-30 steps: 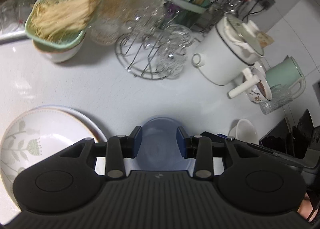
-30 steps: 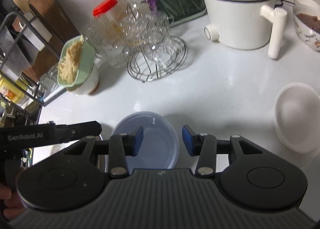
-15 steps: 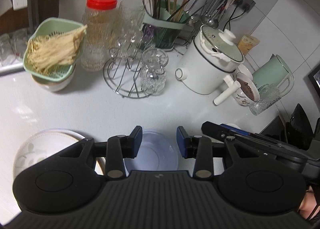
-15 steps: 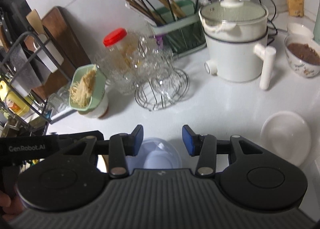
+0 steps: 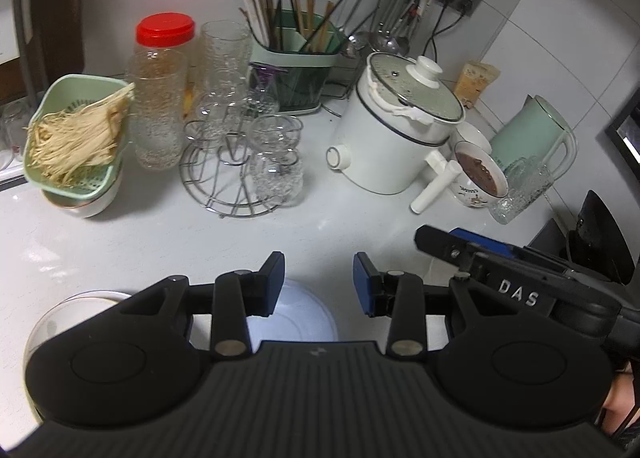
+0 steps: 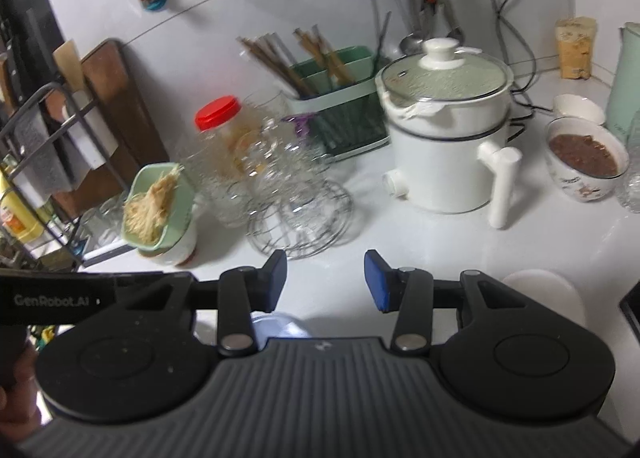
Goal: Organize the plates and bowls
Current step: 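Move the left gripper toward the white bowl near the stove, then close the left gripper on the white bowl rim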
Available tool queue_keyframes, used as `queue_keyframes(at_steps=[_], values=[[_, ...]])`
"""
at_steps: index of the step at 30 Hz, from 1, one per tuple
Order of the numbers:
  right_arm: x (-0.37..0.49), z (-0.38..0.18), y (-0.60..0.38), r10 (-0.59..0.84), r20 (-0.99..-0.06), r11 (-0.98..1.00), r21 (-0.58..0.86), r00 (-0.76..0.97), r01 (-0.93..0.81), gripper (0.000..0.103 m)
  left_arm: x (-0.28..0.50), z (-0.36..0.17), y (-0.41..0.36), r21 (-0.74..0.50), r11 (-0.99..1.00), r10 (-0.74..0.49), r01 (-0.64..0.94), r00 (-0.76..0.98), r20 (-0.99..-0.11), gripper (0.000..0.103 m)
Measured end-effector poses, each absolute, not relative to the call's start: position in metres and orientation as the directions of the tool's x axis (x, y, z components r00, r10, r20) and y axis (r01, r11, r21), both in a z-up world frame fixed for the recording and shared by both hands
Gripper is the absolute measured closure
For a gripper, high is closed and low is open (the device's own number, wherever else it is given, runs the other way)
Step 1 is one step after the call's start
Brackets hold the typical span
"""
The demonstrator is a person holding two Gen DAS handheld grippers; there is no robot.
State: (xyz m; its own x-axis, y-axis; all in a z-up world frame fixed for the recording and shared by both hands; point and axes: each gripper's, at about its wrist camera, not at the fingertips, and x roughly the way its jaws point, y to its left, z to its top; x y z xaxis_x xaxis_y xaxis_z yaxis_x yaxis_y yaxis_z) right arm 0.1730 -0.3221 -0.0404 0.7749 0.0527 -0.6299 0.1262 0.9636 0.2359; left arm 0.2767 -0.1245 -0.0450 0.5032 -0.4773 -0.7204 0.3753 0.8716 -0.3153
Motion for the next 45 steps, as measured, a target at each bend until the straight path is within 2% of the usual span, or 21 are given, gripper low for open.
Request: queue_keyframes(at_steps=[17, 22, 24, 31, 33, 34, 41, 45], values=[[0.139, -0.071, -0.388, -0.191, -0.603, 0.920, 0.165, 0.774, 0.355, 0.057, 0.299, -0.072, -0.210, -0.268, 0.817, -0.515, 0.511, 0.436, -0.738, 0.060], [0.143, -0.089, -0.415, -0.292, -0.603, 0.886, 0.122, 0.743, 0.447, 0.057, 0.314, -0.095, -0.237, -0.326, 0.781, -0.564, 0.533, 0.375, -0.736, 0.060], [0.141, -0.095, -0.421, -0.318, -0.606, 0.878, 0.103, 0.729, 0.468, 0.057, 0.317, -0.103, -0.253, -0.311, 0.773, -0.560, 0.553, 0.365, -0.744, 0.060], [0.126, -0.108, -0.437, -0.338, -0.630, 0.861, 0.092, 0.699, 0.500, 0.057, 0.320, -0.123, -0.297, -0.285, 0.722, -0.558, 0.631, 0.288, -0.778, 0.059], [0.122, -0.111, -0.443, -0.342, -0.638, 0.852, 0.099, 0.690, 0.514, 0.057, 0.322, -0.130, -0.306, -0.282, 0.707, -0.556, 0.649, 0.263, -0.789, 0.049], [0.121, -0.113, -0.445, -0.349, -0.639, 0.848, 0.096, 0.685, 0.521, 0.057, 0.323, -0.134, -0.311, -0.274, 0.707, -0.547, 0.652, 0.260, -0.796, 0.047], [0.114, -0.130, -0.461, -0.359, -0.670, 0.809, 0.124, 0.650, 0.575, 0.057, 0.328, -0.155, -0.339, -0.281, 0.693, -0.536, 0.664, 0.214, -0.817, 0.046], [0.117, -0.142, -0.467, -0.320, -0.703, 0.802, 0.156, 0.636, 0.576, 0.057, 0.326, -0.167, -0.351, -0.287, 0.690, -0.526, 0.664, 0.187, -0.830, 0.047]])
